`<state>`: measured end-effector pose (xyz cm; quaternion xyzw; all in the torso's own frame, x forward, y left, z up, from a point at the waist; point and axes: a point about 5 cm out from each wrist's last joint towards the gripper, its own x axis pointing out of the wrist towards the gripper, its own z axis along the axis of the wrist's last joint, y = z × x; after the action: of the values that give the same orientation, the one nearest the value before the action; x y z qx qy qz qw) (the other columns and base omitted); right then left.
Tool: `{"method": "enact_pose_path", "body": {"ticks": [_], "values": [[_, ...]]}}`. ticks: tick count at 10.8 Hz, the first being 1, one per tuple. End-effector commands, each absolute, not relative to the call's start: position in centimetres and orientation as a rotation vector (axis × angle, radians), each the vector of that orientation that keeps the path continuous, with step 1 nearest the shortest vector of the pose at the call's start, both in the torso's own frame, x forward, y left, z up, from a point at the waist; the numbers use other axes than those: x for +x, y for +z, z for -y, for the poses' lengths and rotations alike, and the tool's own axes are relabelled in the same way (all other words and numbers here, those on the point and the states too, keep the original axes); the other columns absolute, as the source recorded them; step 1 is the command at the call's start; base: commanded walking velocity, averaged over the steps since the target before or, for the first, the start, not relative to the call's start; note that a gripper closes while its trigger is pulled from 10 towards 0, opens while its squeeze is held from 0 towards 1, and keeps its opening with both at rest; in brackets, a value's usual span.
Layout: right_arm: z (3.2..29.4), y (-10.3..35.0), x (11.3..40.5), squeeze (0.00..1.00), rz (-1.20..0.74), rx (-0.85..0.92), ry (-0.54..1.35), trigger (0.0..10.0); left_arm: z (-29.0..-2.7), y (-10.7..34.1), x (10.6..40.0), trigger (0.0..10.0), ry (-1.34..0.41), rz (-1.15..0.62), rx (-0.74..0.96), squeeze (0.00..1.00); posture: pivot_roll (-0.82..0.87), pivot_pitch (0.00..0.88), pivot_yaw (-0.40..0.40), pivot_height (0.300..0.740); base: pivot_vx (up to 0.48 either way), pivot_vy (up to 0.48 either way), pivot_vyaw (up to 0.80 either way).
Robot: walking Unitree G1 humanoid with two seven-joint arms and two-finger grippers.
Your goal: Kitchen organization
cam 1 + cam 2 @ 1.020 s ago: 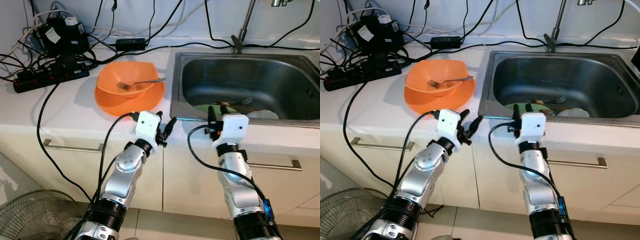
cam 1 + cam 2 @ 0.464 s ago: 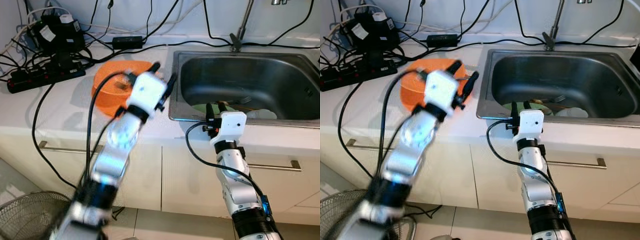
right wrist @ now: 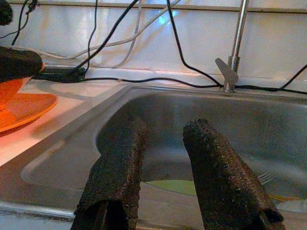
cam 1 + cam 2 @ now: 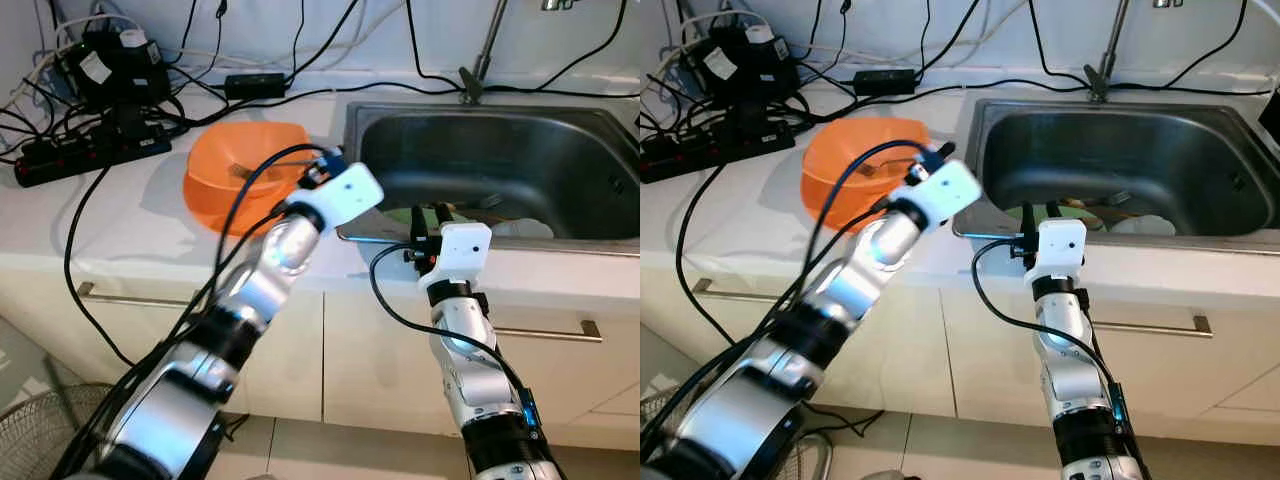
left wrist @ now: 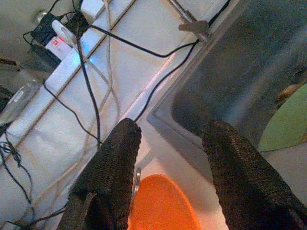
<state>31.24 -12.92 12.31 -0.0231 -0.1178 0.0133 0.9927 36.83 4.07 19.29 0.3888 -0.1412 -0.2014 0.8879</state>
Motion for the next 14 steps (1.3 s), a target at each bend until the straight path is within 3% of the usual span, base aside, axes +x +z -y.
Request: {"method": "enact_pose_path", "body": {"ticks": [1, 7, 14], "values": [[12.9, 12.0, 31.4, 0.00, 0.212, -0.047, 0.024, 10.0, -4.0, 19.9, 37.2, 10.0, -0.395, 0.317, 0.850, 0.00, 0.07, 0.000, 0.061, 0.740, 0.000, 0.000, 0.00], [12.6, 12.1, 31.7, 0.00, 0.220, -0.041, 0.035, 10.0, -5.8, 20.4, 39.8, 10.0, -0.268, 0.269, 0.979, 0.00, 0.07, 0.000, 0.055, 0.740, 0.000, 0.000, 0.00], [12.4, 12.2, 31.6, 0.00, 0.223, -0.036, 0.038, 10.0, -5.5, 19.6, 40.2, 10.0, -0.284, 0.233, 1.015, 0.00, 0.06, 0.000, 0.060, 0.740, 0.000, 0.000, 0.00]]}}
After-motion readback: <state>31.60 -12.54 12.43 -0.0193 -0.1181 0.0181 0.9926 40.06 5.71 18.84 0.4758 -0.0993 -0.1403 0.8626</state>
